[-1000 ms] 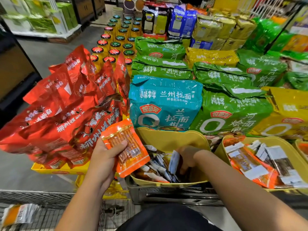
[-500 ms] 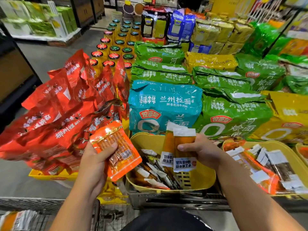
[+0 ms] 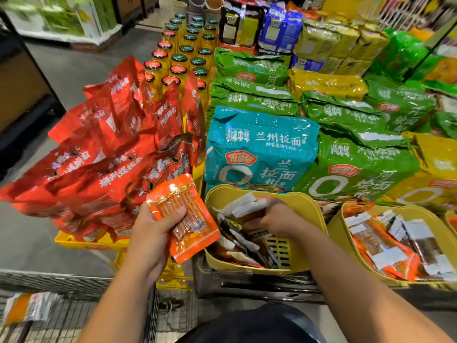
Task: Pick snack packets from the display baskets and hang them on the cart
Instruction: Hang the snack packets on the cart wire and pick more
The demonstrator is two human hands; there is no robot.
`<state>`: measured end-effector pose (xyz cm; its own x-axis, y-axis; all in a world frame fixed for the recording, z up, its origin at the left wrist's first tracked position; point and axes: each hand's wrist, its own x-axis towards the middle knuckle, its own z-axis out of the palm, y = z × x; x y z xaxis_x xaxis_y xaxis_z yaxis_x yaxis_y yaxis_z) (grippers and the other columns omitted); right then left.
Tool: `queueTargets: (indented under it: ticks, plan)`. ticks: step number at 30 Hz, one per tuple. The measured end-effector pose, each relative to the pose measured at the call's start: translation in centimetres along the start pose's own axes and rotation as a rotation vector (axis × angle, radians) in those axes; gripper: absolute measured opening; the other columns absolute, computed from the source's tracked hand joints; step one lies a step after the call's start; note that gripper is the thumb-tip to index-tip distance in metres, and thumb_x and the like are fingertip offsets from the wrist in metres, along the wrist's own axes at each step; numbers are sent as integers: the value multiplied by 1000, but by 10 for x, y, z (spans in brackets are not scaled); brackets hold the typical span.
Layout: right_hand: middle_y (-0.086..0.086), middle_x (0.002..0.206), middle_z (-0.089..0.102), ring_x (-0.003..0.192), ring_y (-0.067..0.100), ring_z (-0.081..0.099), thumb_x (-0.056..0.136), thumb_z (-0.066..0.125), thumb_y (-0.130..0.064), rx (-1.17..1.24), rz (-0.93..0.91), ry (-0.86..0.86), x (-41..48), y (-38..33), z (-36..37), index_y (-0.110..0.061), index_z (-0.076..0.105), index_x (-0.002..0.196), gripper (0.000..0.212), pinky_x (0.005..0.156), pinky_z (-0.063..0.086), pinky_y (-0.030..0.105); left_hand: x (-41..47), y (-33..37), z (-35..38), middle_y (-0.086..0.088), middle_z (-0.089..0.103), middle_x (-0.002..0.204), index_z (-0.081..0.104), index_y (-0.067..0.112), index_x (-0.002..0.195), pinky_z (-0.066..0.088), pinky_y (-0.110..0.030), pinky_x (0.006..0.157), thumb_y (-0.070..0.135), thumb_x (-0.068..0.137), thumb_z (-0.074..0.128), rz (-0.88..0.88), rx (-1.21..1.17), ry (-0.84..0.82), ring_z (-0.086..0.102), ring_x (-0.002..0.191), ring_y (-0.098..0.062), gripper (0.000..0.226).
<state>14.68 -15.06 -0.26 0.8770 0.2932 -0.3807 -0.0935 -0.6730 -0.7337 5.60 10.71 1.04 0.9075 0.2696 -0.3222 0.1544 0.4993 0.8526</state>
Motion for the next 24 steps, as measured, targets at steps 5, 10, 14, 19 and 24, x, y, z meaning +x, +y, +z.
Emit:
queueTargets:
  ticks: [5, 10, 14, 19, 24]
  plan:
    - [-1, 100, 74, 97, 22, 67, 74, 88, -15, -87, -20, -23, 13, -9, 11, -28, 67, 93, 31, 86, 52, 36, -21, 2, -7, -12, 76, 109, 59, 13, 125, 60, -42, 79, 5, 73, 73, 25, -4, 13, 74, 91, -24, 55]
    - [-9, 106, 72, 94, 10, 67, 82, 83, -27, -170, -78, 10, 16, -13, 11, -37, 62, 108, 34, 83, 54, 31, -34, 2, -7, -15, 74, 113, 58, 12, 128, 57, -51, 88, 9, 71, 77, 51, -29, 47, 73, 99, -31, 61]
    - [-13, 110, 70, 102, 13, 66, 81, 82, -33, -166, -109, 56, 9, -4, 7, -40, 63, 110, 35, 91, 53, 39, -49, 2, -6, -14, 75, 109, 59, 12, 124, 58, -48, 85, 8, 69, 76, 79, -2, 66, 73, 94, -29, 58]
    - [-26, 81, 66, 73, -5, 62, 83, 82, -15, 155, -115, 204, -22, 0, -14, -33, 63, 96, 30, 60, 44, 7, -59, -11, -10, -17, 74, 112, 59, 11, 124, 57, -50, 88, 7, 69, 75, 91, -21, 154, 72, 93, -28, 58]
    - [-21, 63, 71, 55, -4, 67, 88, 76, -10, 404, -146, 169, -56, 2, -55, -19, 69, 103, 19, 47, 44, 8, -68, -27, 12, -16, 74, 113, 58, 12, 127, 58, -48, 84, 9, 70, 76, 109, -43, 175, 73, 92, -27, 59]
